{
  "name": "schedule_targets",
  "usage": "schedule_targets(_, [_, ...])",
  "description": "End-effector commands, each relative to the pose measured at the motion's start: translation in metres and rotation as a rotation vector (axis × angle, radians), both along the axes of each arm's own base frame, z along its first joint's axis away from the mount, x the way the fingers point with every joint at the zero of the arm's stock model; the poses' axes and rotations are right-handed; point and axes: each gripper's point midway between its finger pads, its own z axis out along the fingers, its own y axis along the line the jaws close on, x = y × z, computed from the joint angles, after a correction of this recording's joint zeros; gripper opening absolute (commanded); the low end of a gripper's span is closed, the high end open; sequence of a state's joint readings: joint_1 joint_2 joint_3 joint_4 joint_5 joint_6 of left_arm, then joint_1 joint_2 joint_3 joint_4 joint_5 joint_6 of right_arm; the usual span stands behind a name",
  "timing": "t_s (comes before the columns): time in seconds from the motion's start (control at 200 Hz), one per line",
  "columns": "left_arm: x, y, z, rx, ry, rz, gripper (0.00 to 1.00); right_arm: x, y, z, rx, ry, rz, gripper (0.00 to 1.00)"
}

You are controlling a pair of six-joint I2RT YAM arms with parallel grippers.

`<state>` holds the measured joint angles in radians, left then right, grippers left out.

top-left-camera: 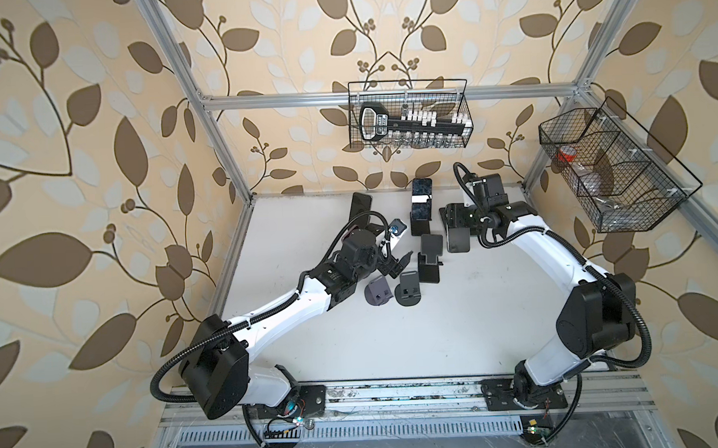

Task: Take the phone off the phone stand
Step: 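Carry the phone toward the flat phones with the right gripper while the left gripper shifts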

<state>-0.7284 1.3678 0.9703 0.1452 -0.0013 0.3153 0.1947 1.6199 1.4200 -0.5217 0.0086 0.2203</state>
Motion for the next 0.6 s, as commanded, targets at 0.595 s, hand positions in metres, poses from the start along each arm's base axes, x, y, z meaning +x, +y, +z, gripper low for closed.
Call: schedule_targets(0.595, [-0.019, -0.046, 0.022, -0.061, 0.059, -0.166, 0.99, 0.049, -0.082, 0.006, -0.283, -0.093, -0.147, 0.59])
